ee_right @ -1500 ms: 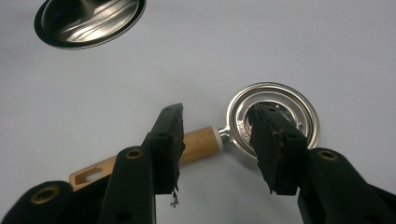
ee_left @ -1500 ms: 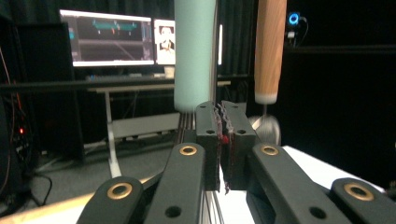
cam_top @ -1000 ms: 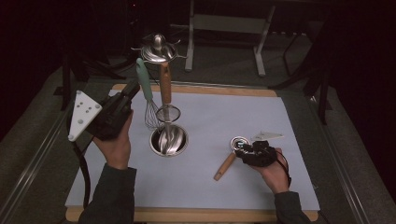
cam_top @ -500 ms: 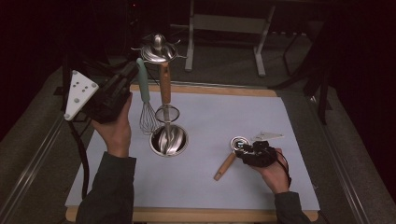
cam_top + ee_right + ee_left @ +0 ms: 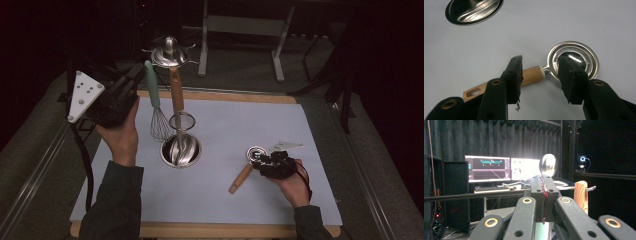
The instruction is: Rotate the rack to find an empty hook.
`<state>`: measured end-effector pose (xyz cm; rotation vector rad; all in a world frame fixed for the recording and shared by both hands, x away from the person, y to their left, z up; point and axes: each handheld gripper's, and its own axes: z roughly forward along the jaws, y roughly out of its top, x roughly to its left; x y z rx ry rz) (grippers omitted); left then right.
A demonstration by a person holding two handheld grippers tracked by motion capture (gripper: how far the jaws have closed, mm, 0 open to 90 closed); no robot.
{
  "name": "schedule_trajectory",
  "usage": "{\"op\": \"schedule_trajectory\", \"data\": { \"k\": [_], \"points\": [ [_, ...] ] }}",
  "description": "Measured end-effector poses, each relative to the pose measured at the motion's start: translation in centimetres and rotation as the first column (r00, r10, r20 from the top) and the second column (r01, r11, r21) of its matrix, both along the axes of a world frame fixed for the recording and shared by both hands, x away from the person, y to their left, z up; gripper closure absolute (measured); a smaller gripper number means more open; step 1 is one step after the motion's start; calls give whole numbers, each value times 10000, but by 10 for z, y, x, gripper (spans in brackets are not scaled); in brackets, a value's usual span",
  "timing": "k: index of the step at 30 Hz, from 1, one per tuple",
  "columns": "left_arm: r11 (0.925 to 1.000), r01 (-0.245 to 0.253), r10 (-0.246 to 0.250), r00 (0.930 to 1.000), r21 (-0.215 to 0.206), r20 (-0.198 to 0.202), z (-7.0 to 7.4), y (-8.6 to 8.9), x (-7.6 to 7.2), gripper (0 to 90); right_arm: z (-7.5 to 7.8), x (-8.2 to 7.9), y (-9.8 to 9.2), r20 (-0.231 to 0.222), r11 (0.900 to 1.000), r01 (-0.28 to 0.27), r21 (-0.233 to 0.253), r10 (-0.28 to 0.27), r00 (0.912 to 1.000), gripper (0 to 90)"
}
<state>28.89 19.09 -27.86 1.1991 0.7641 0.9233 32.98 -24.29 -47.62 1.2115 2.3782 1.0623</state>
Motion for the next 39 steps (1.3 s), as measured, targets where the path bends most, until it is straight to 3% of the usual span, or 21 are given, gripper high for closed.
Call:
{"op": "schedule_trajectory", "data": {
  "k": [12, 39],
  "points": [
    [9995, -210, 215, 9996, 240, -177, 4, 3, 7, 894, -1, 0, 0, -22, 10000, -21, -21, 21, 10000, 549],
    [9992, -406, 409, 9980, 67, -476, 7, 10, 22, 887, -2, 0, -2, -73, 10000, 22, 23, -22, 10000, 549]
  ]
}}
